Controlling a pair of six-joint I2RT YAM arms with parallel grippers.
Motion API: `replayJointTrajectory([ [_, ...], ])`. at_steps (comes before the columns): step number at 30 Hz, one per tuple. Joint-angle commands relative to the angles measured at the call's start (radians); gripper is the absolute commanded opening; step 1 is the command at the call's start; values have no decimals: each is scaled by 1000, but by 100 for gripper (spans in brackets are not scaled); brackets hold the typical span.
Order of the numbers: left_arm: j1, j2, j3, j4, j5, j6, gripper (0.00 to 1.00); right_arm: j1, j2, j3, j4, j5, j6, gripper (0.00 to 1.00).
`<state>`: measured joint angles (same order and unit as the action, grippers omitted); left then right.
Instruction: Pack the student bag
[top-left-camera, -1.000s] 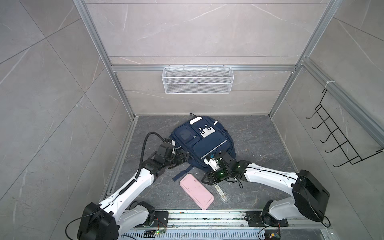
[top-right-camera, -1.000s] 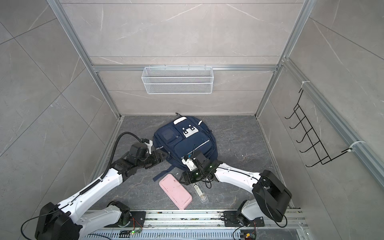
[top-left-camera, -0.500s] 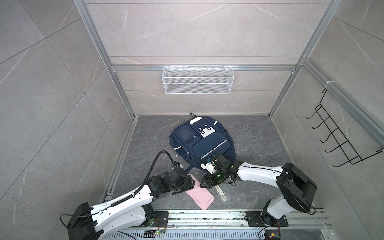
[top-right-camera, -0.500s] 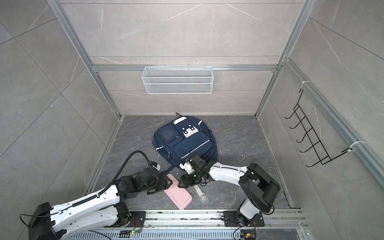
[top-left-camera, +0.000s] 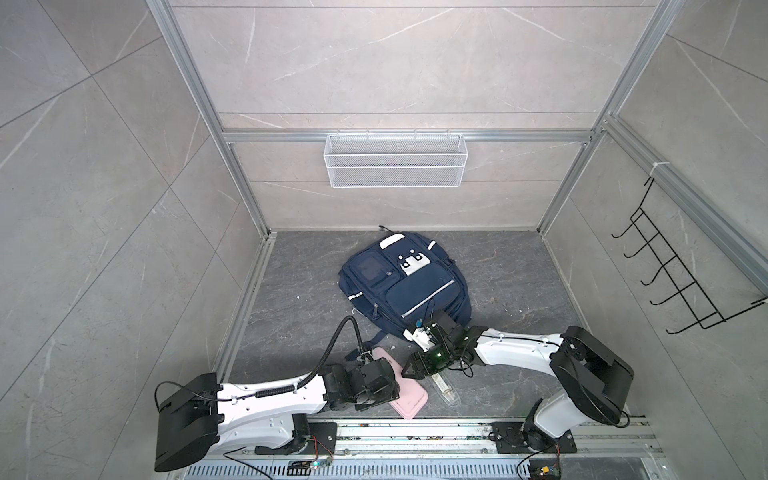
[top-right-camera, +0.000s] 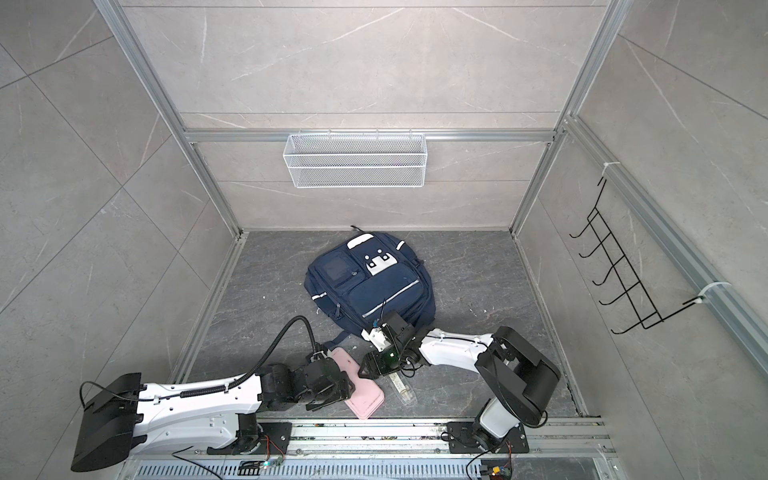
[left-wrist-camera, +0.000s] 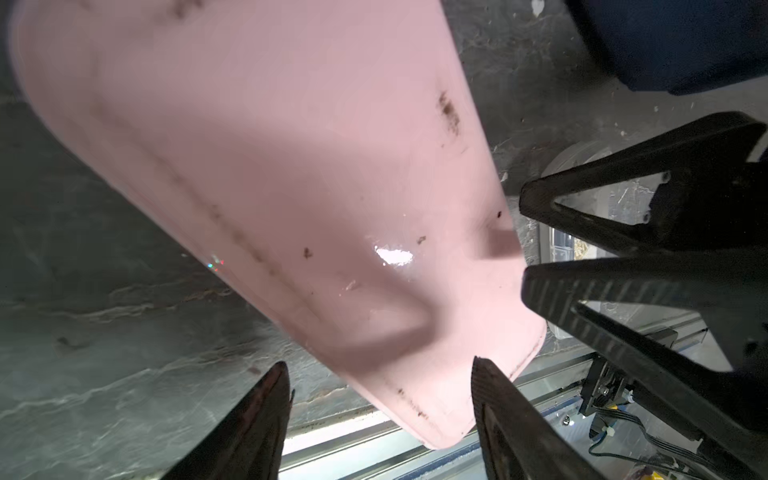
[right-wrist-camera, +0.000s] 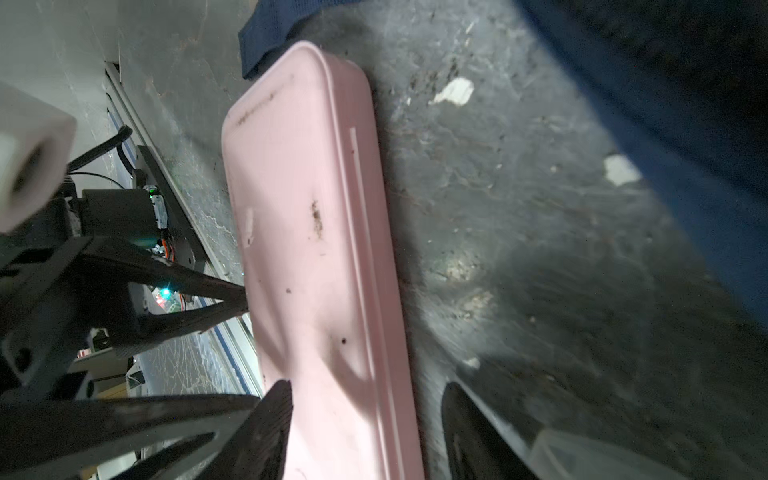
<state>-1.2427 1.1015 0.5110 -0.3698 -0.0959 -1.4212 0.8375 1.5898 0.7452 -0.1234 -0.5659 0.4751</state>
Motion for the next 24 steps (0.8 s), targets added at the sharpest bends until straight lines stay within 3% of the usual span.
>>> replayJointTrajectory([
  [1,-17,-2,-21,59,-38,-65,70,8,19,-6,14,-8,7,59],
  [6,-19,-1,-113,193,-41,-107,68,11,33,-5,12,0,7,59],
  [13,-20,-89,-173,195,-117,-141,67,14,46,-2,24,2,22,58],
  [24,-17,-271,-277,215,-333,-203,64,30,138,73,85,-28,98,52],
])
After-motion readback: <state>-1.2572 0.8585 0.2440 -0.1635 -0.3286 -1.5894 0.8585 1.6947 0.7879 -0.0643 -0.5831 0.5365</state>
